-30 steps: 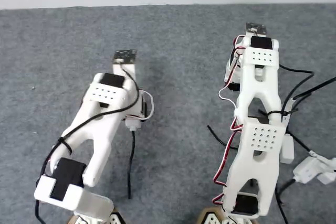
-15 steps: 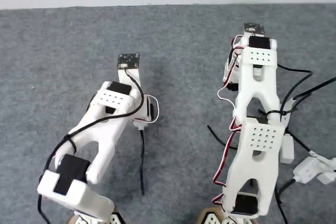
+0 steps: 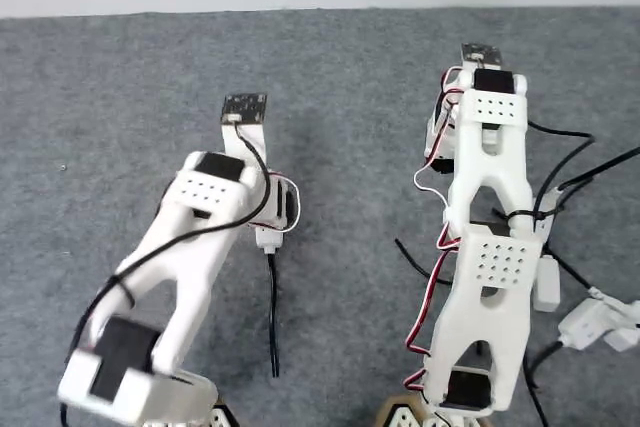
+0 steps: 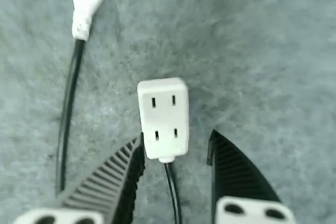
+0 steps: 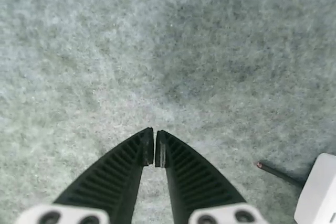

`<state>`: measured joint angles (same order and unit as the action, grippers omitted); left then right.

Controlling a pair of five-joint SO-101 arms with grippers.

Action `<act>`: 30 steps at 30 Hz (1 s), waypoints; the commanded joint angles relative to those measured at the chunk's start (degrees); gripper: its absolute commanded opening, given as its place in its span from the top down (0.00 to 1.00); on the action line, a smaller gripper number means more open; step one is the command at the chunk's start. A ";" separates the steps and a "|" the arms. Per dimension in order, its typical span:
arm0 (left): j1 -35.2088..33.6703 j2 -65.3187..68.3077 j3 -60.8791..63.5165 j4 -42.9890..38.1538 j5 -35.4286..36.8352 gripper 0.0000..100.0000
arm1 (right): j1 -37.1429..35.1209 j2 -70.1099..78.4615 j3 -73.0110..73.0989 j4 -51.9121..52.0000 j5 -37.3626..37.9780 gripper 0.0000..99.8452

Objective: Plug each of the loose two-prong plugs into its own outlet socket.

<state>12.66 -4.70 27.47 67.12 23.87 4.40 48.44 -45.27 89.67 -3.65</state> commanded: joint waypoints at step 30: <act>-36.84 -7.12 18.33 -28.31 -16.00 0.81 | -22.46 -2.15 -5.71 6.20 -4.40 0.99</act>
<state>-22.33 -12.88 49.71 40.13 8.04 -16.97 48.44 -46.68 92.57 -10.24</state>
